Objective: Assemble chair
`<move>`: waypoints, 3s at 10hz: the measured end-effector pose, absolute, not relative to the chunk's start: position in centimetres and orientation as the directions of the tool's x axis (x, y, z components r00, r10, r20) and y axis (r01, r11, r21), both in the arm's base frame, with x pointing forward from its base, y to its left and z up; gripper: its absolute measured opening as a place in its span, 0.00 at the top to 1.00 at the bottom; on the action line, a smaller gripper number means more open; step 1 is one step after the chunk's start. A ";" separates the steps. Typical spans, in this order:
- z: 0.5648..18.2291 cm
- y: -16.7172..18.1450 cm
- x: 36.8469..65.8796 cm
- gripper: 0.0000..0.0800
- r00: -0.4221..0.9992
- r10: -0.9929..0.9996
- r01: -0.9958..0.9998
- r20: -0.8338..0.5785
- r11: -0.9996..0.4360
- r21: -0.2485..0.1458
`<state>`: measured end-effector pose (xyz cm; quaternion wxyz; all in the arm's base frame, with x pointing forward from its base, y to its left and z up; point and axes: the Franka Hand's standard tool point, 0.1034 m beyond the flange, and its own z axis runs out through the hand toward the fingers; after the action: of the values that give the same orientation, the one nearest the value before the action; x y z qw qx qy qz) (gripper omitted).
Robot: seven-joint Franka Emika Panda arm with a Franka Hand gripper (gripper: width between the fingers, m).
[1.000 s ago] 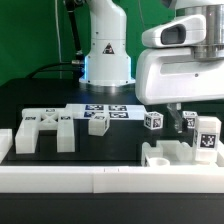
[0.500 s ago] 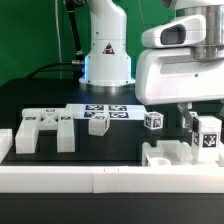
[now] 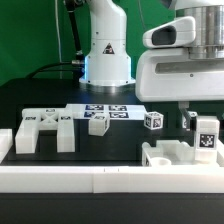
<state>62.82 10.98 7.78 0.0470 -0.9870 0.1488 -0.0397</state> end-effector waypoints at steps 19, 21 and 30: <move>7.9 12.1 63.0 0.19 0.994 0.013 0.016 0.106 -0.999 -0.031; 7.9 12.1 63.0 0.19 0.979 0.174 0.175 0.111 -0.985 -0.003; 7.9 11.9 63.1 0.64 0.972 0.207 0.208 0.114 -0.978 0.004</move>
Offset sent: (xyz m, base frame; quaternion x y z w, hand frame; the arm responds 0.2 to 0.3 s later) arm -0.0066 0.0029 -0.0083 0.0077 -0.0144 0.2653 0.9640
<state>63.10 11.88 7.89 0.0041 -0.9929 -0.1044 -0.0569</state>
